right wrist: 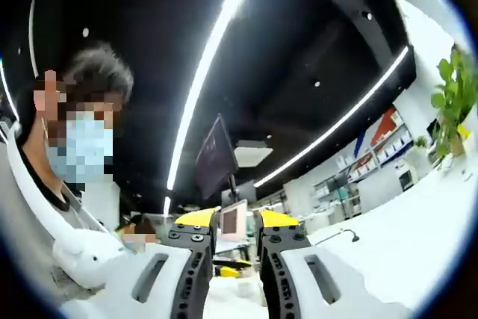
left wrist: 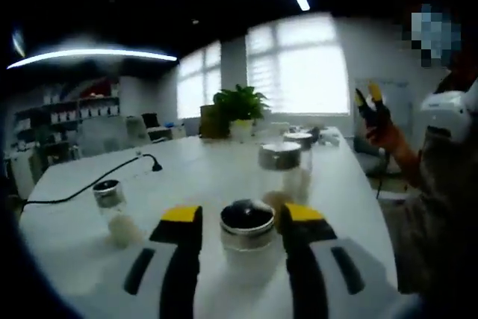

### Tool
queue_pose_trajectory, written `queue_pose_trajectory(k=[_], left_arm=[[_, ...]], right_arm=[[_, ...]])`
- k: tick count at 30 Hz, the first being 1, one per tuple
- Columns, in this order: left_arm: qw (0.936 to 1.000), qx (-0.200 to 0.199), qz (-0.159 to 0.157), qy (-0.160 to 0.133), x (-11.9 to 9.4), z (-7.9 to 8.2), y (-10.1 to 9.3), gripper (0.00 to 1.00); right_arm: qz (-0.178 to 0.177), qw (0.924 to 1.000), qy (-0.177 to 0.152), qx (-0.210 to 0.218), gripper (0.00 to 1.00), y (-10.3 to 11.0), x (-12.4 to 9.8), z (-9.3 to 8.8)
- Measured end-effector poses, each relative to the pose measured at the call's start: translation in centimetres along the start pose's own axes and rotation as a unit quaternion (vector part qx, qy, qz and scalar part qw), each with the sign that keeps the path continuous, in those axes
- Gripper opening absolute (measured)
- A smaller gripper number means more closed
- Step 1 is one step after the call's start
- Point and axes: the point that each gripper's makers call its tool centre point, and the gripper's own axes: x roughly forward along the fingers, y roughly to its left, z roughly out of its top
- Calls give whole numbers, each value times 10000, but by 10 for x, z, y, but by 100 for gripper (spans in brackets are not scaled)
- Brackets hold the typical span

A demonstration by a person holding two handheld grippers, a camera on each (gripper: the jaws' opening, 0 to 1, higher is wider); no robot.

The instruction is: Rotate the seasoning bottle until the label or dispensing opening points toward the visible target arrow and the bottle remains upright within the marked orientation range

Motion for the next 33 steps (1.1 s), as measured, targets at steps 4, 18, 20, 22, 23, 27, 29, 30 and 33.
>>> queue_pose_trajectory(k=[4,18,20,22,23,27,29,30,33], left_arm=[[9999,11,-47,133,10,-11,-1,44],[9993,-236,-296,-25,24,-17,-9,38],[9993,-284,-257,-52,24,-17,-8,38],[9995,-259,-146,-127,24,-17,-9,38],[9994,-278,-91,-175,24,-17,-9,38],[9981,-268,490,-249,24,-16,-5,37],[9947,-286,957,-239,22,-16,-4,37],[9926,-286,1142,-295,21,-16,-3,37],[9852,-323,1605,-503,16,-15,1,37]], right_arm=[[-246,9965,453,-660,22,-6,3,-14],[-368,9803,1485,-1245,22,-11,3,-63],[-361,9802,1517,-1221,21,-11,2,-65],[-377,9804,1528,-1185,21,-12,0,-68],[-398,9806,1527,-1161,20,-13,-1,-69],[-547,9812,1519,-1057,19,-17,-4,-73],[-701,9805,1561,-967,18,-21,-6,-75],[-807,9786,1623,-972,18,-24,-8,-77],[-1091,9734,1683,-1109,17,-32,-12,-79]])
